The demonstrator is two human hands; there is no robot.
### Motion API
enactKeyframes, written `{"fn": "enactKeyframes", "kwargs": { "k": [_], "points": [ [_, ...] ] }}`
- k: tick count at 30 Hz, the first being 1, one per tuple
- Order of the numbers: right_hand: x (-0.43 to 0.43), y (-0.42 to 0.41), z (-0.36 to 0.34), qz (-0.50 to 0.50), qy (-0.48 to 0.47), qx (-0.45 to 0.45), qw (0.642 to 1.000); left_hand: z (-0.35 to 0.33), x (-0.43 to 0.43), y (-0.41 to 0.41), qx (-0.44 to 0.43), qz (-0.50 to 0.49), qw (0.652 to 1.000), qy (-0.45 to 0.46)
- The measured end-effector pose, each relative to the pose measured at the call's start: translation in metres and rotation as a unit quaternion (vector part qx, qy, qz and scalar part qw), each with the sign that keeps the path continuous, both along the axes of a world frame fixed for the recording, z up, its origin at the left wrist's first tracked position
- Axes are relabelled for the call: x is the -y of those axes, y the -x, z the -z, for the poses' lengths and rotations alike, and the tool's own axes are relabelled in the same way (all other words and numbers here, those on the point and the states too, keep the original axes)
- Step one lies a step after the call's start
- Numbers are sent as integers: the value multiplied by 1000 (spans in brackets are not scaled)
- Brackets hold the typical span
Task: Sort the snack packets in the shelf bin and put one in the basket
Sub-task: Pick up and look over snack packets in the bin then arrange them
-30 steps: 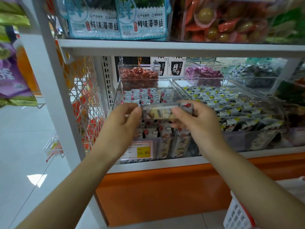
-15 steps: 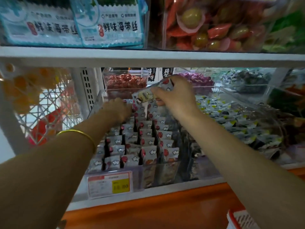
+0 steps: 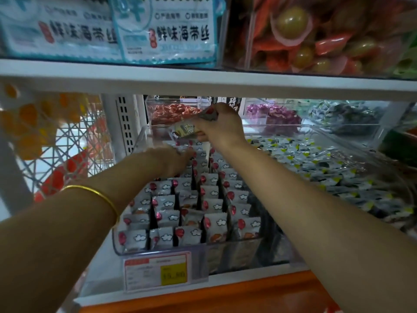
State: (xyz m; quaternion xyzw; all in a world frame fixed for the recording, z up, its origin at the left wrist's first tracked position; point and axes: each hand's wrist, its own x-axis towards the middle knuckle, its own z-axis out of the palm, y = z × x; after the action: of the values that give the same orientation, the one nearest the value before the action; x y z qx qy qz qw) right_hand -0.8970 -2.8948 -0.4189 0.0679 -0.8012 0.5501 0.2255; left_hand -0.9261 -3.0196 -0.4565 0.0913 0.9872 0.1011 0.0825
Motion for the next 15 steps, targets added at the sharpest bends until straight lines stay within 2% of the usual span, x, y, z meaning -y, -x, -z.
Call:
{"fn": "enactKeyframes", "kwargs": {
  "k": [3, 7, 9, 12, 15],
  "points": [
    [24, 22, 4, -4, -44, -9, 999, -2, 0, -7, 8, 13, 1000, 20],
    [46, 45, 10, -9, -166, -30, 986, -9, 2, -24, -6, 39, 998, 57],
    [55, 56, 15, -11, -224, -30, 974, -12, 2, -37, -49, 62, 986, 144],
    [64, 67, 21, -8, -299, -31, 954, -19, 14, -58, -115, 53, 949, 290],
    [69, 74, 27, -15, -331, -27, 943, -18, 31, -78, -111, 73, 927, 349]
  ]
}}
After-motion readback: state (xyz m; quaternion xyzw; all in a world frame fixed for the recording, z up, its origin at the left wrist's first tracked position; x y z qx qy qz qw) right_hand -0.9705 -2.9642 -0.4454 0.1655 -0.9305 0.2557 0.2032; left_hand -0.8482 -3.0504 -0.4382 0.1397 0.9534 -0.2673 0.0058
